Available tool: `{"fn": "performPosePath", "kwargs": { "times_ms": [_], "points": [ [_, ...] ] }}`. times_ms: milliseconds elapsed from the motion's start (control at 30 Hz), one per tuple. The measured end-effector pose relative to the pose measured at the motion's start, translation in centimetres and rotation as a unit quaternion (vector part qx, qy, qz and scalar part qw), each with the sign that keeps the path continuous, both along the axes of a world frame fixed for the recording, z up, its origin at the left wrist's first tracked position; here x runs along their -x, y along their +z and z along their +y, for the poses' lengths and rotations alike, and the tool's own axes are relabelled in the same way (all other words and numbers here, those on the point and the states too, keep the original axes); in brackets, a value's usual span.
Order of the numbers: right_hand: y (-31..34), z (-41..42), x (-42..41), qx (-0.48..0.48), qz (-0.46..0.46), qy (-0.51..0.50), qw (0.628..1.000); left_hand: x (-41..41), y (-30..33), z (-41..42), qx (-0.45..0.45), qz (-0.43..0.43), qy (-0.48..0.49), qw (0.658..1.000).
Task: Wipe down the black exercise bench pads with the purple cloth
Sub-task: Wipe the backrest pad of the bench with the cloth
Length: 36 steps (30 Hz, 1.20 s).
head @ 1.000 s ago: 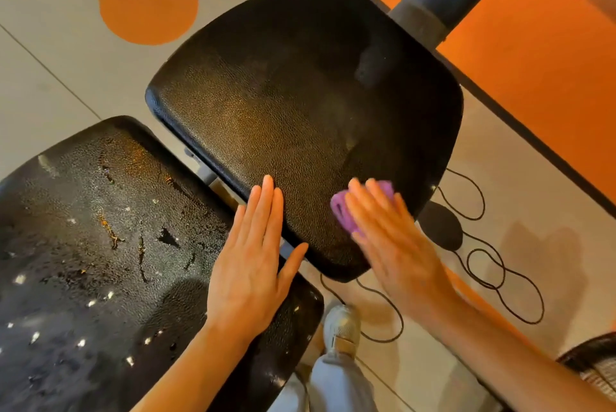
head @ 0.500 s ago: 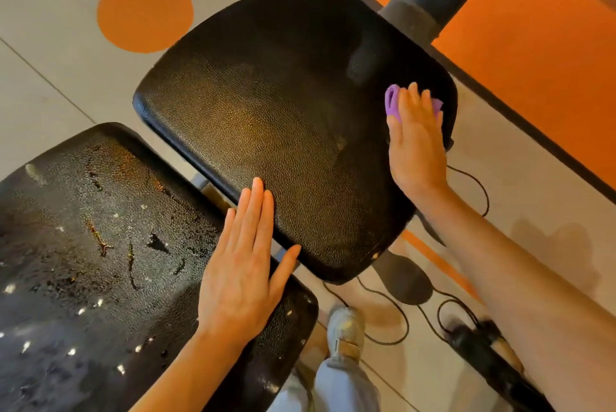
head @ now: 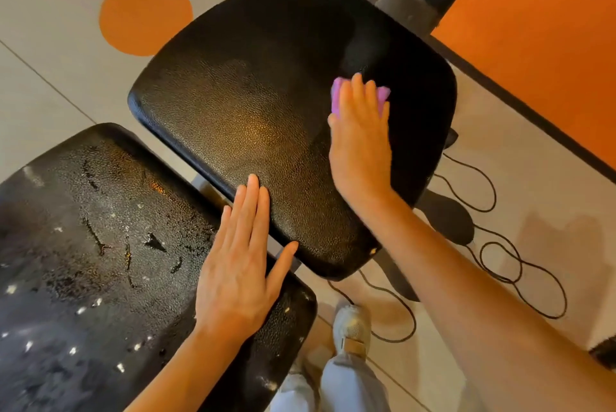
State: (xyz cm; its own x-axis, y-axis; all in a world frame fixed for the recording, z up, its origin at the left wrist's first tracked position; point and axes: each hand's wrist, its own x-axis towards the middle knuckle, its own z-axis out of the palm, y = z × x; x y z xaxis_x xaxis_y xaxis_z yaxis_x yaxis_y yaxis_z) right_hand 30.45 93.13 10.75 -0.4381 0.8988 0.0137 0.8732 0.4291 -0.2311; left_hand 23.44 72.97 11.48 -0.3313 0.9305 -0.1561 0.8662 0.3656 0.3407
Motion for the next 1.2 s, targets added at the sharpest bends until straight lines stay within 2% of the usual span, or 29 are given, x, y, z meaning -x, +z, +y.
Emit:
{"fn": "performPosePath", "kwargs": {
  "times_ms": [67,133,167,267,333,367,467,533,567,600,667,733,767,867,933,1033,1067,1133,1200],
  "points": [
    [0.4,-6.4,-0.6,0.007,0.004,0.146,0.989,0.0,0.0,-0.1,-0.001,-0.004,-0.001,1.000],
    [0.4,-6.0,-1.9,0.015,0.006,0.234,0.972,0.0,0.0,0.0,0.001,-0.007,-0.002,1.000],
    [0.4,-3.6,-2.1,0.007,0.020,0.230,0.973,0.0,0.1,-0.1,0.001,-0.006,-0.001,1.000],
    [0.3,3.4,-0.7,-0.008,0.018,0.099,0.995,0.1,0.1,0.0,-0.003,-0.001,-0.004,1.000],
    [0.0,2.2,0.1,0.002,0.028,0.035,0.999,0.1,0.0,0.0,-0.005,-0.004,-0.008,1.000],
    [-0.2,-0.2,-0.3,-0.006,0.024,0.038,0.999,0.1,0.0,0.0,-0.005,-0.006,-0.008,1.000],
    [0.8,-9.3,-4.6,0.021,0.005,0.202,0.979,0.1,0.0,-0.1,-0.001,-0.011,-0.007,1.000],
    [0.6,-8.0,-7.3,0.019,-0.007,0.286,0.958,0.1,0.1,-0.1,0.000,-0.012,-0.005,1.000],
    [0.2,-5.4,-7.7,-0.002,-0.027,0.269,0.963,0.1,0.1,0.0,0.000,-0.010,-0.005,1.000],
    [0.1,-2.3,-7.4,-0.010,-0.045,0.204,0.978,0.0,0.1,0.0,0.002,-0.008,-0.006,1.000],
    [0.1,2.6,-6.7,-0.006,-0.024,0.062,0.998,0.0,0.2,-0.1,0.003,-0.006,-0.006,1.000],
    [0.3,0.6,-6.0,0.023,0.001,-0.017,1.000,0.0,0.2,-0.1,0.008,-0.006,-0.007,1.000],
    [0.6,-2.5,-6.2,0.025,0.004,-0.006,1.000,0.0,0.2,-0.1,0.011,-0.008,-0.006,1.000],
    [1.6,-11.2,-8.7,0.049,0.014,0.162,0.986,-0.1,0.4,0.0,0.015,-0.016,0.001,1.000],
    [1.0,-8.6,-10.0,0.028,0.011,0.234,0.972,-0.2,0.5,0.1,0.018,-0.012,0.001,1.000],
    [0.8,0.2,-9.4,-0.006,-0.039,0.106,0.994,-0.3,0.6,0.1,0.023,-0.005,0.006,1.000],
    [0.9,2.0,-9.1,0.009,-0.035,0.059,0.998,-0.3,0.6,0.2,0.022,-0.004,0.008,1.000],
    [0.7,0.6,-8.4,0.042,0.018,-0.010,0.999,-0.3,0.6,0.2,0.022,-0.002,0.006,1.000],
    [1.0,-5.4,-8.5,0.048,0.046,0.012,0.998,-0.3,0.5,0.2,0.019,-0.002,0.005,1.000]
  ]
}}
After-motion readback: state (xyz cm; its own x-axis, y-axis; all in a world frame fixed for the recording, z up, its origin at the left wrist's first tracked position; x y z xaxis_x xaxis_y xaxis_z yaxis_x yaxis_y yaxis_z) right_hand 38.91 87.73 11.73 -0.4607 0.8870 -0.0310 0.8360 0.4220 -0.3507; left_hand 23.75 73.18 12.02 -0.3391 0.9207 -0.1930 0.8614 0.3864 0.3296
